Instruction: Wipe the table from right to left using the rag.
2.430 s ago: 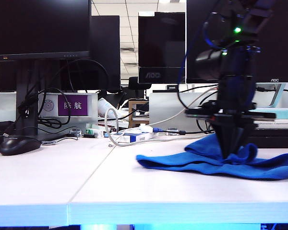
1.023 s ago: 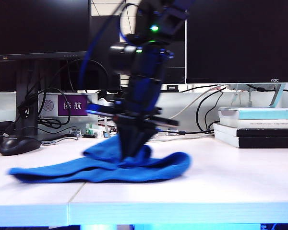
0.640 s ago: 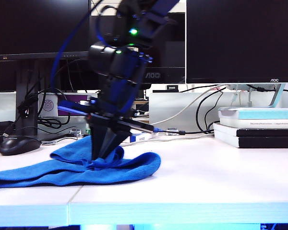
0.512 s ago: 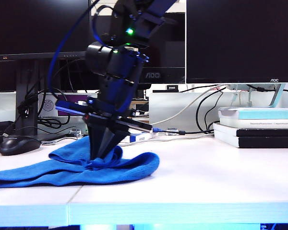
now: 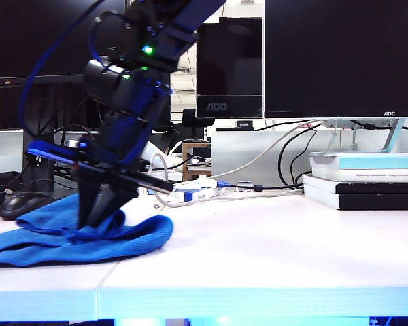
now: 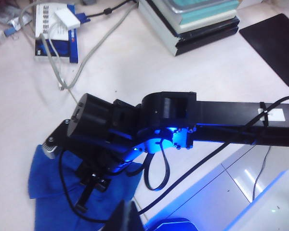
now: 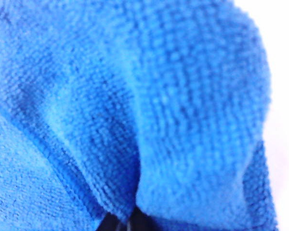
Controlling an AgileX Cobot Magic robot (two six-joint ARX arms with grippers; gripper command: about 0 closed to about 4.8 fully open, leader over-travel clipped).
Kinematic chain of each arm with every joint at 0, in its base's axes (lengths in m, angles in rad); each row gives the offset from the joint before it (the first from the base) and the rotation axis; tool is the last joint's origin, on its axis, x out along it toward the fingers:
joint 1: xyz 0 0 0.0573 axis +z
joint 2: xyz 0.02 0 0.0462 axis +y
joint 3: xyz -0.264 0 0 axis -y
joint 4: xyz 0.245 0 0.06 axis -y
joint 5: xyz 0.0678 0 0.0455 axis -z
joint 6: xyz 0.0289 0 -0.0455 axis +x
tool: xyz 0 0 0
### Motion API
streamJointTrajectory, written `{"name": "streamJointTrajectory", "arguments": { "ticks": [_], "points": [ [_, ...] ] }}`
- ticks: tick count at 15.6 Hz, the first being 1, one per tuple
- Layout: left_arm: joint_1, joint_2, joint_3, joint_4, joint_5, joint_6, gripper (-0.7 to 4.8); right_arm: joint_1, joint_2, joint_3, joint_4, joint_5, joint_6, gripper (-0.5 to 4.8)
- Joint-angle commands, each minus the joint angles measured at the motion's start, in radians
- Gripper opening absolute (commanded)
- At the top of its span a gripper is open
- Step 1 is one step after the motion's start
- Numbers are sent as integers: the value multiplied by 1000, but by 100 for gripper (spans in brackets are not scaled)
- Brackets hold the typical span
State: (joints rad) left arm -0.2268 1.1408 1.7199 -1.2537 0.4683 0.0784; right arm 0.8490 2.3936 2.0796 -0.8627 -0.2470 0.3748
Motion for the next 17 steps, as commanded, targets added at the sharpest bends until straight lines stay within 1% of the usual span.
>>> {"name": "streamJointTrajectory", "arguments": {
  "ticks": [1,6,10,15,17],
  "points": [
    [1,-3,5,1,3,4,-5,24,39,26,5,-3,15,-5],
    [1,-3,5,-10,0,4,-5,50,66,79,37,-12,40,-5],
    [1,-3,5,-18,-1,4,-5,74,121,187,29,-26,48,-5],
    [1,-3,6,-25,-2,4,-5,96,126,196,81,-23,71,-5],
    [1,-3,6,-26,-23,6,-5,98,126,196,98,-22,71,-5]
  ]
}}
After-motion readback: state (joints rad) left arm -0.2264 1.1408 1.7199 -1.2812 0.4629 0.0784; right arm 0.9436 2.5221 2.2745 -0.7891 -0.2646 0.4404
